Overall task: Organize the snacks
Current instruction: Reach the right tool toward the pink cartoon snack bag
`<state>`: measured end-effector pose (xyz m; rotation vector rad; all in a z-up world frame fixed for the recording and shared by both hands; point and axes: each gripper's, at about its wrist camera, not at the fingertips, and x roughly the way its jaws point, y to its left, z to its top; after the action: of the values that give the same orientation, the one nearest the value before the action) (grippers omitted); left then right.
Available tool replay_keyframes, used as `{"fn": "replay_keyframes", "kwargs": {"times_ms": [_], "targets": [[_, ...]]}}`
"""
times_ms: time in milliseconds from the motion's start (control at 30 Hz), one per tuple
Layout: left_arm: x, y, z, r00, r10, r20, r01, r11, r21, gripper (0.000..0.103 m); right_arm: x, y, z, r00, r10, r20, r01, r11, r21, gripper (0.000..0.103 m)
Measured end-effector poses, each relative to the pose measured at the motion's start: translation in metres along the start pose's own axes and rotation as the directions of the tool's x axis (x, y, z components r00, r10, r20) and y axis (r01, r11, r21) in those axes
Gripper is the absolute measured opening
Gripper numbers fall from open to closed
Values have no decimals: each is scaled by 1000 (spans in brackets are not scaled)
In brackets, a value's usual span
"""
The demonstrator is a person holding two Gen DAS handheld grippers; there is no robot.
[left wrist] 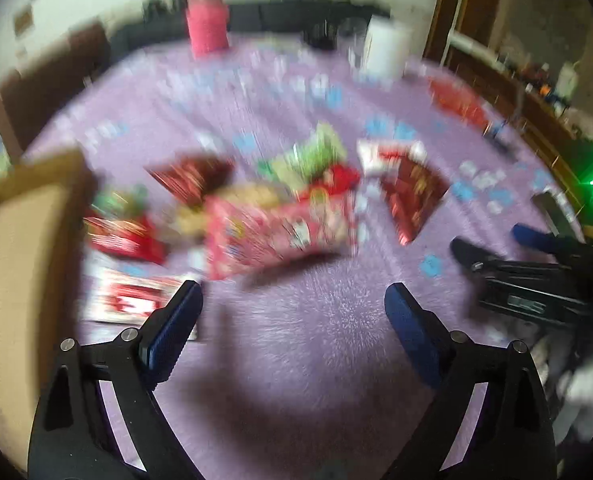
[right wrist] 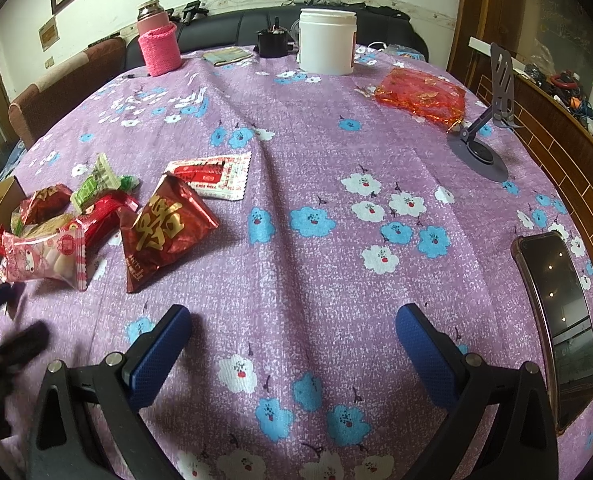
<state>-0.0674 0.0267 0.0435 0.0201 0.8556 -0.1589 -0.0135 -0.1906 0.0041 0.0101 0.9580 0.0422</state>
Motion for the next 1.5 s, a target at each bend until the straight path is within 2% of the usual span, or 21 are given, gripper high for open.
{"fn": "replay_keyframes", "kwargs": {"times_ms": [33,100,167,233,267,333,367,433,500,533,567,633,733,833,967,1100,1200,1333,1400,1467,1500], "targets": [[-18,1,0,997,20,69,-21,1000,14,94,2,2,1,1000,1,-9,-1,1000,-1,103],[-63,7,1,974,34,222,-39,999,18,94,2,3,3,1000,-1,-26,1,1000,3,103],[-107,22,-1,930,21,367,-17,1000,-16,94,3,3,3,999,-3,-32,3,1000,2,103],[-128,38,-6,887,-8,462,26,999,-32,94,4,3,3,999,-3,-32,3,1000,0,103],[-133,48,-7,883,-23,469,47,998,-39,94,4,3,3,999,-3,-32,3,1000,0,103],[-127,67,-2,932,1,363,37,994,-98,94,4,3,3,1000,-6,-31,6,1000,-1,103],[-126,78,-4,939,-12,343,64,988,-140,94,4,4,2,1000,-7,-28,7,1000,0,103],[-128,93,-10,934,-36,356,111,975,-191,94,3,5,2,1000,-13,-25,13,1000,0,103],[-134,104,-15,927,-16,375,102,972,-212,94,2,5,2,999,-23,-29,23,1000,1,102],[-135,107,-16,927,-3,375,89,973,-213,94,0,4,1,999,-42,-31,42,999,5,99],[-134,110,-16,929,13,369,71,974,-215,94,-5,4,1,997,-69,-20,69,998,3,89],[-136,115,-23,932,22,362,65,972,-225,94,-22,6,1,997,-76,28,77,997,-4,87],[-128,121,-31,943,4,332,82,967,-243,94,-54,19,3,993,15,115,-12,1000,-24,86],[-115,120,-37,958,-39,286,111,964,-241,94,-73,50,6,980,142,138,-127,986,-110,86],[-103,114,-41,967,-77,243,132,967,-219,94,-64,98,11,955,290,70,-270,940,-209,86],[-102,115,-48,969,-93,229,139,971,-195,94,-39,113,32,904,427,15,-424,901,-90,84],[-100,118,-52,972,-96,215,139,970,-197,94,-32,124,49,907,420,35,-418,907,-45,72],[-94,122,-54,975,-111,193,151,966,-209,94,-17,151,60,907,419,-36,-421,904,-78,55],[-94,124,-55,975,-114,192,153,966,-207,94,-9,159,54,887,449,-107,-459,884,-93,51],[-97,127,-57,974,-115,194,154,967,-204,94,-3,160,44,842,505,-190,-526,847,-80,51],[-98,128,-58,974,-117,195,156,967,-202,94,-2,158,35,808,540,-235,-567,821,-66,51]]}}
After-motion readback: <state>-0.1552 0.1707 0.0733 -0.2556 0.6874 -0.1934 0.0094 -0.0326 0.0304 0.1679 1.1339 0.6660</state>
